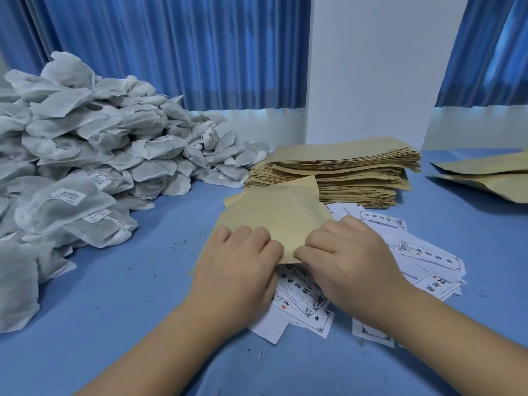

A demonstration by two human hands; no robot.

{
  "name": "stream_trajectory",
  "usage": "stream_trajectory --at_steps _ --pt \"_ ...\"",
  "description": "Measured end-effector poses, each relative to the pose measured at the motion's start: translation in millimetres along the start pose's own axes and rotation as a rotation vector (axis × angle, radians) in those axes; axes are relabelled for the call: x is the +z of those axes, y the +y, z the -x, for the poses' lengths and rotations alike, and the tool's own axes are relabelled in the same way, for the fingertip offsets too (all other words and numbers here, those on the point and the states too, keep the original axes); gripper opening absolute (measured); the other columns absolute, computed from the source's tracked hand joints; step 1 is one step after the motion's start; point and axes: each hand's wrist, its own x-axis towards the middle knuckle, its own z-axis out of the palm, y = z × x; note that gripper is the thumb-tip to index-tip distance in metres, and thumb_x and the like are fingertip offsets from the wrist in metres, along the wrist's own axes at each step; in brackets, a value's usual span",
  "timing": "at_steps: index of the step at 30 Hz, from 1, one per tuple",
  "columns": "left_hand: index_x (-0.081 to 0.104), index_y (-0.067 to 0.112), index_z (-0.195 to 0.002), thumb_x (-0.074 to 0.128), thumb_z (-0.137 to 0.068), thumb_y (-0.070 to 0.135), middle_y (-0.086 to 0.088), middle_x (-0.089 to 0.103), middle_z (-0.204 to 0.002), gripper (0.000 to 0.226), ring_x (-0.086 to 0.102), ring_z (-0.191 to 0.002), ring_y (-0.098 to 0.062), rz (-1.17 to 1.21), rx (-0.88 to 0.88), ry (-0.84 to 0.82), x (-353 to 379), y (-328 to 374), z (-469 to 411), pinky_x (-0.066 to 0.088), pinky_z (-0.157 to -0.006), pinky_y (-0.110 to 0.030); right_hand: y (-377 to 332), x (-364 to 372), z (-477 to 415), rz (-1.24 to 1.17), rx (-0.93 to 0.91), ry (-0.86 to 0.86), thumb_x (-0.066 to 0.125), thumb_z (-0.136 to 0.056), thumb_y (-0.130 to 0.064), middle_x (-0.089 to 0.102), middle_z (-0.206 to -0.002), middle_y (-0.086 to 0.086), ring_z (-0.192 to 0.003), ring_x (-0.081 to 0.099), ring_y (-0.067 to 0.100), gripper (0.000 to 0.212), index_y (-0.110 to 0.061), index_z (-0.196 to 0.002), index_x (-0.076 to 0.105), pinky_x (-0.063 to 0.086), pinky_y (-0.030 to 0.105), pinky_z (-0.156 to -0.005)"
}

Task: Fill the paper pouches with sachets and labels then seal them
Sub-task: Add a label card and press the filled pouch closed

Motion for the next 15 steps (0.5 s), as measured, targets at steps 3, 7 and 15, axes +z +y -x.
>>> stream_trajectory --at_steps 3,7,15 --pt "0.058 0.014 -0.062 0.062 -0.067 0.014 0.0 0.052 -0.063 0.006 0.049 -0.054 -0.025 0.003 0.083 0.038 2.4 1.2 -2.9 0.039 -0.05 -0.033 -2.6 0.9 -0.1 -0.014 -0.01 -0.006 0.063 -0.073 -0.006 0.053 -0.06 -0.001 -0.055 0.05 0.023 0.015 -0.015 -0.062 0.066 0.038 0.031 -0.05" --pt "0.054 0.015 -0.059 0.053 -0.064 0.016 0.001 0.049 -0.061 0.005 0.047 -0.053 -0.024 0.042 0.097 0.027 1.9 -2.9 -0.5 0.038 -0.048 -0.035 -5.2 1.6 -0.5 -0.073 -0.034 -0.054 0.064 -0.078 -0.013 0.059 -0.066 0.0 -0.06 0.056 0.024 0.011 -0.014 -0.069 0.071 0.043 0.033 -0.054" --pt "0.056 0.01 -0.063 0.047 -0.071 0.024 -0.004 0.048 -0.061 0.019 0.045 -0.052 -0.027 0.101 -0.144 0.115 -7.1 -10.9 4.1 0.035 -0.047 -0.033 7.6 -11.1 4.4 -0.787 0.803 0.041 0.045 -0.085 -0.064 0.06 -0.105 -0.022 -0.103 0.054 -0.004 0.04 -0.038 -0.107 0.065 0.04 0.009 -0.082"
